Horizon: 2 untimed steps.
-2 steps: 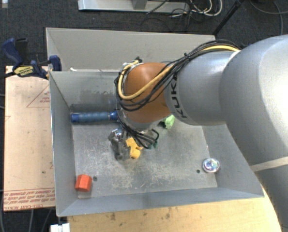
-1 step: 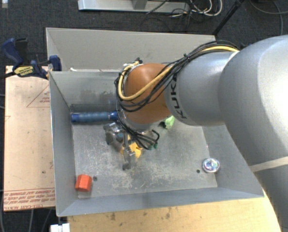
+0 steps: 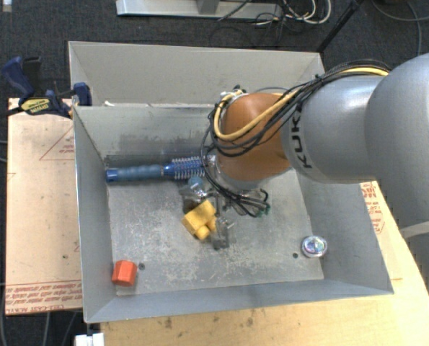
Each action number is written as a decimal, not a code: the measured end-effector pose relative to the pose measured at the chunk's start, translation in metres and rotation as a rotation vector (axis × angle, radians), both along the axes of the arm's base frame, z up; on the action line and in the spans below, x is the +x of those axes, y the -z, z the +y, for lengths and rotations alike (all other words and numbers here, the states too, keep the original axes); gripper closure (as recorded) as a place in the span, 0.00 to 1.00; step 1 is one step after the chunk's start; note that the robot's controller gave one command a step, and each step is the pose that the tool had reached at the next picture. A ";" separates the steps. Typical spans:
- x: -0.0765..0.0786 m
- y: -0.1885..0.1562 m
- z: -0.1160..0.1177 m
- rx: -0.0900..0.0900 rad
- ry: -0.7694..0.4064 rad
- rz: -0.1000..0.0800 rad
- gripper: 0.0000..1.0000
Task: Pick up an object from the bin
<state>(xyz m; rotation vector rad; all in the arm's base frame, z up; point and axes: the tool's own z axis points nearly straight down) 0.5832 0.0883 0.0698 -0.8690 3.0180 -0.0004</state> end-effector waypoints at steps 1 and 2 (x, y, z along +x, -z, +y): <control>0.000 -0.001 0.003 0.003 -0.002 -0.002 1.00; 0.010 -0.001 0.002 0.002 -0.191 -0.003 1.00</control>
Offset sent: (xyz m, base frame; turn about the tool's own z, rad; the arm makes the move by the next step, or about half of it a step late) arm 0.0000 0.0000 0.0000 0.0000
